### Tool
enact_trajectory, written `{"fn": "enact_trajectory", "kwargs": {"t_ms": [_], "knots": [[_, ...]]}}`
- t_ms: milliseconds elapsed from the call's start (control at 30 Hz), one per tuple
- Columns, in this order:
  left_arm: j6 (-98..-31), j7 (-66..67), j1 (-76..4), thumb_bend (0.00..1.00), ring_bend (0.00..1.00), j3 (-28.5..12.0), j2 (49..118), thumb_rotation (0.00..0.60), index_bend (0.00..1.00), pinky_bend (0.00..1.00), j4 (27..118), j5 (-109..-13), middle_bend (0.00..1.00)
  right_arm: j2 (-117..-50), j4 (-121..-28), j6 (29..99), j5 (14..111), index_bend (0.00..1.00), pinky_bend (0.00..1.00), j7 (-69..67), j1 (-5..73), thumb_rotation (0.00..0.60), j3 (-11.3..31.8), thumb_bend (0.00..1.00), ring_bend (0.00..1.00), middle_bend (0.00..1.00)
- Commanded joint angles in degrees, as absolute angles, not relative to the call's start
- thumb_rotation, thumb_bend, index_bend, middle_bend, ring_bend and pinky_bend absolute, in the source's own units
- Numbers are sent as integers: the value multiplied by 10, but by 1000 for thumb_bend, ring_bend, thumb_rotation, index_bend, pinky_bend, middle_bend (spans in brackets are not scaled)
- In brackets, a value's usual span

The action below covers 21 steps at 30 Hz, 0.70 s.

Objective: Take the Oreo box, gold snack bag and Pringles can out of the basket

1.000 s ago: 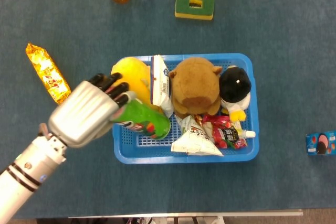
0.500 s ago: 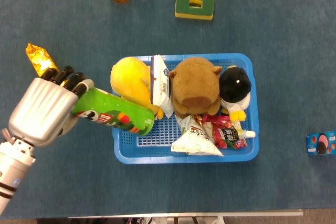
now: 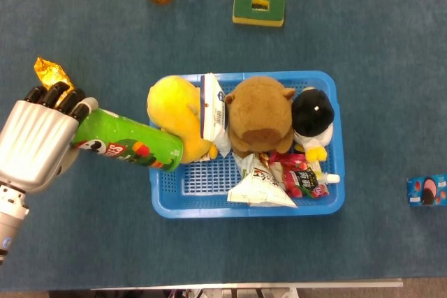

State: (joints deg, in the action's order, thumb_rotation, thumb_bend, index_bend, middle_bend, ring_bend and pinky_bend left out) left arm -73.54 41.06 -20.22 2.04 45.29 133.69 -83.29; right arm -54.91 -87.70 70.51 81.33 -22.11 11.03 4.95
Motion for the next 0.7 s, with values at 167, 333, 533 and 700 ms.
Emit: {"fn": "enact_trajectory", "kwargs": {"t_ms": [167,333,533,700], "knots": [[-729,398,-193,358,248,22,462,600,477,350,1319,-812,531,-552,-874,702,812,96,554,-223,111,600,48,0,237,276],[-727,390,-191,358,247,19,473,600,477,351,1299,-798,530,-554,-872,700,812,96,554,-225,112,600,47,0,237,276],[-733,378,-185,358,248,14,473,600,477,353,1288,-780,529,-555,-871,697,812,96,553,-225,113,600,46,0,237,276],[-742,367,-175,358,249,13,469,600,477,361,1286,-767,529,-557,-870,697,813,96,554,-224,113,600,45,0,237,276]]}}
